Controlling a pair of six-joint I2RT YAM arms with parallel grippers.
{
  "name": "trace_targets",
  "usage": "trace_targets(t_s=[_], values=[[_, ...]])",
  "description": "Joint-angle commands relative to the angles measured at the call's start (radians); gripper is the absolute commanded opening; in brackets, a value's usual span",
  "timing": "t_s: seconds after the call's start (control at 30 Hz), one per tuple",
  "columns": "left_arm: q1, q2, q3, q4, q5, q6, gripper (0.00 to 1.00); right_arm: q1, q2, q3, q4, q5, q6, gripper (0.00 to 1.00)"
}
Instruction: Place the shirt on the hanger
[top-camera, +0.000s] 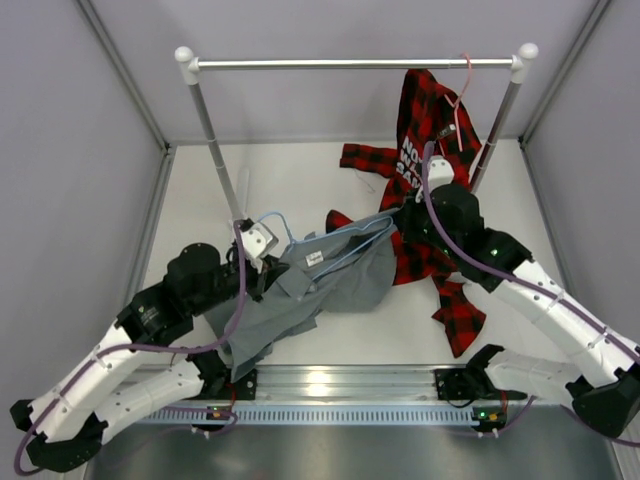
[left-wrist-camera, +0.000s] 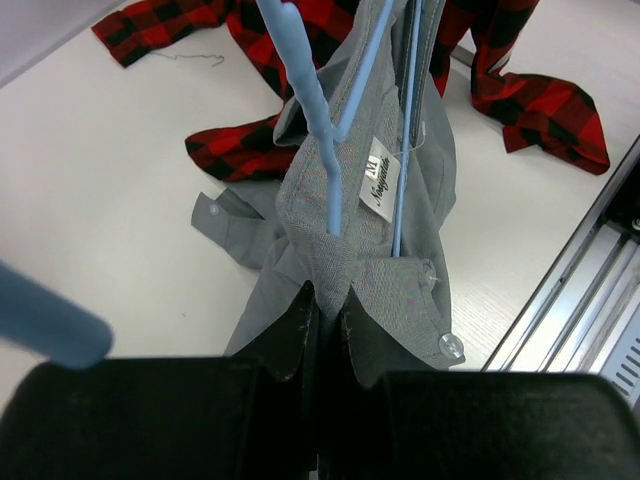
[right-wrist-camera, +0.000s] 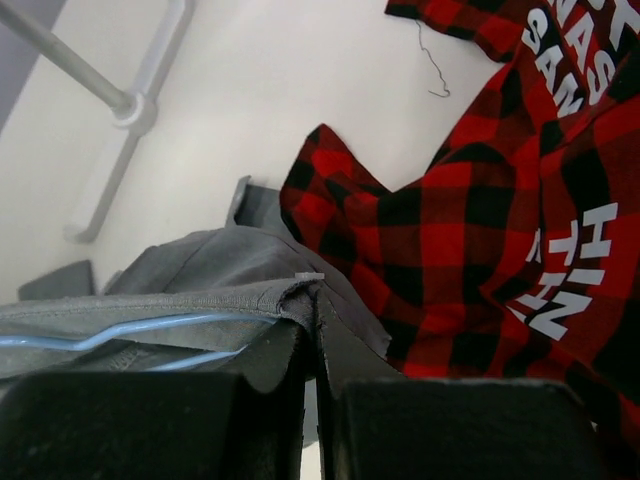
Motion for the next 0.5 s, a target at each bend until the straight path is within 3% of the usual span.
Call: trace_targets(t_s=[0.0,0.1,0.2,0.3,0.47], values=[[0.001,0.018,0.053,-0.047,0.002,0.027,0.00,-0.021,0.019,0.084,-0.021,0.089,-0.071,0.00],[0.001,0.063,0.088,-0.065,-0.001,0.032,0.00,0.022,0.037,0.120,-0.034,0.099,-0.088,0.00],[0.000,0.104,0.113,-0.087,0.010,0.028,0.00,0.109,0.086,0.206,-0.106,0.254,-0.121,0.00],[0.000,0.135,0.130,-0.087,-0.102,0.001,0.00,0.131,0.131,0.261,-0.175,0.225,-0.118,0.00],[0.000,0.169,0.162,-0.081,-0.239,-0.101,0.00,0.143,0.101,0.201,-0.160,0.145,-0.074,0.00]])
